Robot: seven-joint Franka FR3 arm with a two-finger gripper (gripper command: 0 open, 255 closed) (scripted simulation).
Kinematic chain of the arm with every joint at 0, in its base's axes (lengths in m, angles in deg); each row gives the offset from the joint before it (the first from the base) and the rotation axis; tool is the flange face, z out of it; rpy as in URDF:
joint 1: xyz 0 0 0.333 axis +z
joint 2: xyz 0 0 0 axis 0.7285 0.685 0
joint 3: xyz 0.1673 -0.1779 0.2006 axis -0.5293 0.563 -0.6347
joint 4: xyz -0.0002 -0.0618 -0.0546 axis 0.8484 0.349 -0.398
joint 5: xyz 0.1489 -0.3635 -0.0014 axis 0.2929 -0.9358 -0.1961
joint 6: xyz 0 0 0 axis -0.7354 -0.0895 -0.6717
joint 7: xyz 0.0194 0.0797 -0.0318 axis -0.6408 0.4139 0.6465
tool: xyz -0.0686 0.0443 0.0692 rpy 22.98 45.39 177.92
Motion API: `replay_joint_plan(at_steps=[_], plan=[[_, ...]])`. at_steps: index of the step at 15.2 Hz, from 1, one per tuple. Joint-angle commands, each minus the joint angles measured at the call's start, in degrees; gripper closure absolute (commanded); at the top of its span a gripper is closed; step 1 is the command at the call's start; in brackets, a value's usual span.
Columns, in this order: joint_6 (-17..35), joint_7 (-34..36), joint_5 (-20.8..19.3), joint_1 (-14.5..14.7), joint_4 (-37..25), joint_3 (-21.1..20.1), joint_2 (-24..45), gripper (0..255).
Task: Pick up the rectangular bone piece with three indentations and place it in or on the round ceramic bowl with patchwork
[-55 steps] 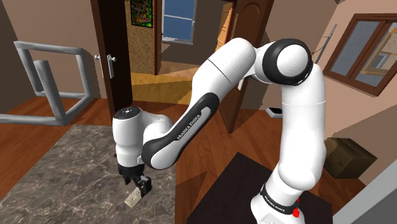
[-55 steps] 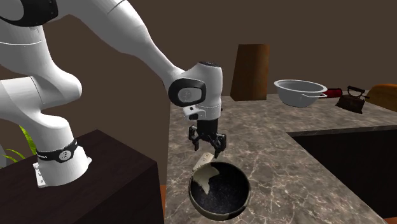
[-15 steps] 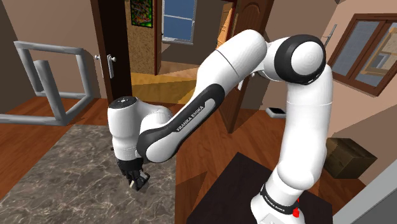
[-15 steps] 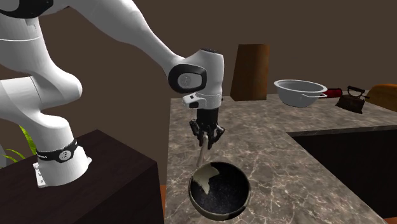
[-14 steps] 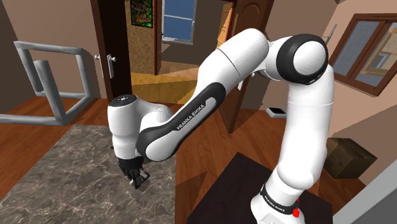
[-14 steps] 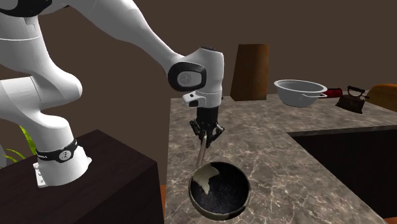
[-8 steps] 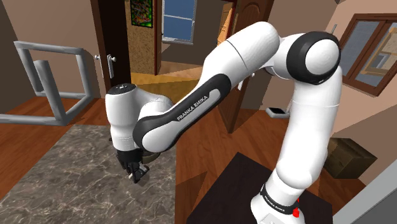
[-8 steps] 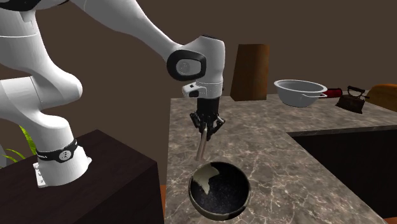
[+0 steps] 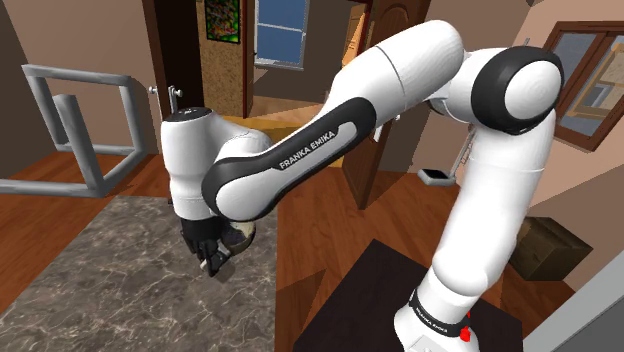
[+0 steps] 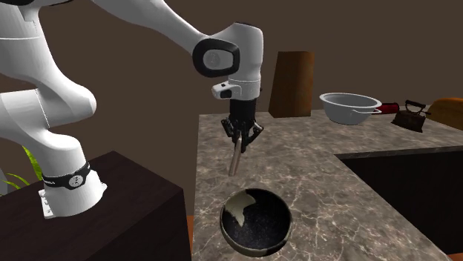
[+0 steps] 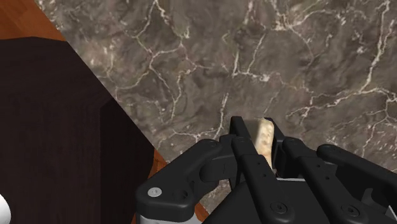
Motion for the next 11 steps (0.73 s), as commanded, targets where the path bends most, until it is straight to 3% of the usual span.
replay_joint_plan(at_steps=[1, 3, 11], plan=[[-1.39, -0.81, 1.12, -0.45, -0.69, -0.37, -1.1, 255], [-2.3, -1.29, 1.82, -0.69, -1.16, -0.58, -1.82, 255], [-5.03, -9.0, -1.98, -4.93, -7.67, 4.09, 3.33, 255]])
